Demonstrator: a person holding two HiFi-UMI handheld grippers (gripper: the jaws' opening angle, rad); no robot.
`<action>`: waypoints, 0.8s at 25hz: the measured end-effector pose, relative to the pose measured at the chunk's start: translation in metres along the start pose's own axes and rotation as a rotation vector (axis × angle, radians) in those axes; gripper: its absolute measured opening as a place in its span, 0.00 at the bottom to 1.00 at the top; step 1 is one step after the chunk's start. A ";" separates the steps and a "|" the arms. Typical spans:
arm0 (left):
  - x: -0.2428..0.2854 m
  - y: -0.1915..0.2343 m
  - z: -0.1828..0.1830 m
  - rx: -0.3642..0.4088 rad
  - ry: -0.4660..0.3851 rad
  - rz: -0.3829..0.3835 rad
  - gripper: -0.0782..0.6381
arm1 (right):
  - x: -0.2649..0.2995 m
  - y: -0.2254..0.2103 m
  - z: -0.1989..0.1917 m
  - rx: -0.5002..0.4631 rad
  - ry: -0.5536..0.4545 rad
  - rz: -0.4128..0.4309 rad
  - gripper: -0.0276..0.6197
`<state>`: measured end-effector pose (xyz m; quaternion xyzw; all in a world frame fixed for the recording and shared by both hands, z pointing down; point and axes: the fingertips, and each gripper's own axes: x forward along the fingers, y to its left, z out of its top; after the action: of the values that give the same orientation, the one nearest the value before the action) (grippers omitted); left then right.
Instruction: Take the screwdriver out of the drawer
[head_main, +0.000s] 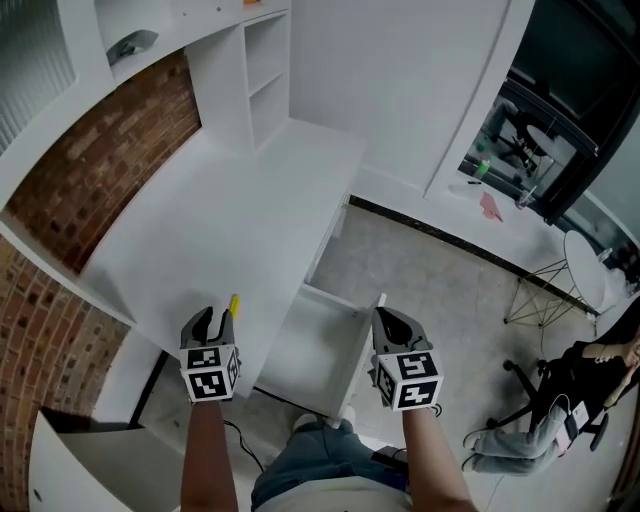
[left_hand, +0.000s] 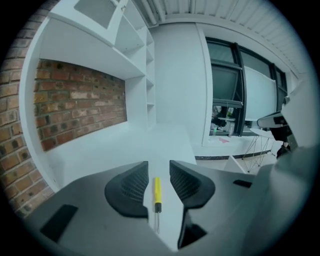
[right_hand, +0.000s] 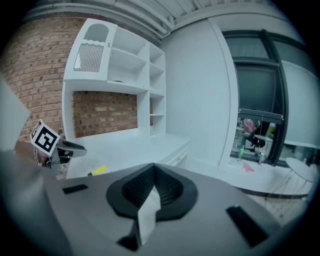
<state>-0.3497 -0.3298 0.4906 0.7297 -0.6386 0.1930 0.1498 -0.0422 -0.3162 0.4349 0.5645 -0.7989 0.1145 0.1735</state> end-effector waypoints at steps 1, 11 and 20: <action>-0.006 -0.001 0.006 0.002 -0.026 -0.009 0.31 | -0.005 0.001 0.005 -0.010 -0.021 -0.017 0.06; -0.082 -0.003 0.068 0.027 -0.344 -0.039 0.13 | -0.055 0.029 0.037 -0.094 -0.184 -0.043 0.06; -0.150 -0.033 0.105 0.080 -0.507 -0.045 0.13 | -0.104 0.046 0.071 -0.132 -0.328 0.023 0.06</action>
<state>-0.3243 -0.2429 0.3282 0.7741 -0.6313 0.0257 -0.0399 -0.0647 -0.2380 0.3287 0.5539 -0.8285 -0.0299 0.0764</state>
